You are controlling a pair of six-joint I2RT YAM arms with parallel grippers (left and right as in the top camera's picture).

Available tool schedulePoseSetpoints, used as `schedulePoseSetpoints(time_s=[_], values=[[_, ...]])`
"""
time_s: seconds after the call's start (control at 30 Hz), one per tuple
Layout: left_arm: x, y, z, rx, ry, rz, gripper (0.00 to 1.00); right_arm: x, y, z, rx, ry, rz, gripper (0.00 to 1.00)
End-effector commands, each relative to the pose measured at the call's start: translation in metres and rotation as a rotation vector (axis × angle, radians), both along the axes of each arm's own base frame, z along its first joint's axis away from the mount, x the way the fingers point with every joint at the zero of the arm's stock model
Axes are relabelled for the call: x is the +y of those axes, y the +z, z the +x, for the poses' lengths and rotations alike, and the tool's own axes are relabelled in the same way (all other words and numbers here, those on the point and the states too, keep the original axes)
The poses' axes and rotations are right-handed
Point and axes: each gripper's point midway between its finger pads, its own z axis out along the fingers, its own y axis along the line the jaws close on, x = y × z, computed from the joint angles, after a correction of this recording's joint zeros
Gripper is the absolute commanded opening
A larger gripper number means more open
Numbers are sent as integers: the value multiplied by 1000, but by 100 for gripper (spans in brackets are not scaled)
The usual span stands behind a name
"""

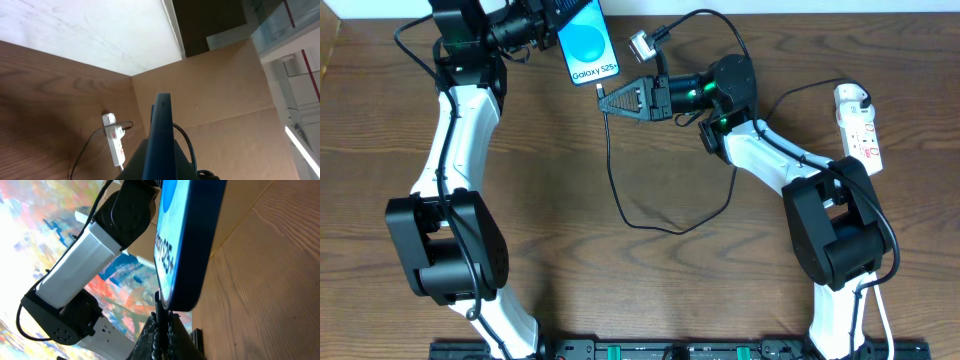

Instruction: Plug charger to phone and switch on socket

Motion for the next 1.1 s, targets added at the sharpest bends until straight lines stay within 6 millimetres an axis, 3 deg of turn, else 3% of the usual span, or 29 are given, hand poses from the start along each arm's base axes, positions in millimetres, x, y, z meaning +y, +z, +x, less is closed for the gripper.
schedulePoseSetpoints(time_s=[0.0, 0.33, 1.07], values=[[-3, 11, -9, -46, -21, 11, 7, -2, -2, 4, 7, -11, 0, 1], [-16, 11, -12, -47, -45, 10, 7, -2, -2, 4, 7, -12, 0, 1], [-14, 11, -12, -47, -43, 11, 7, -10, -3, 12, 9, -31, -1, 1]])
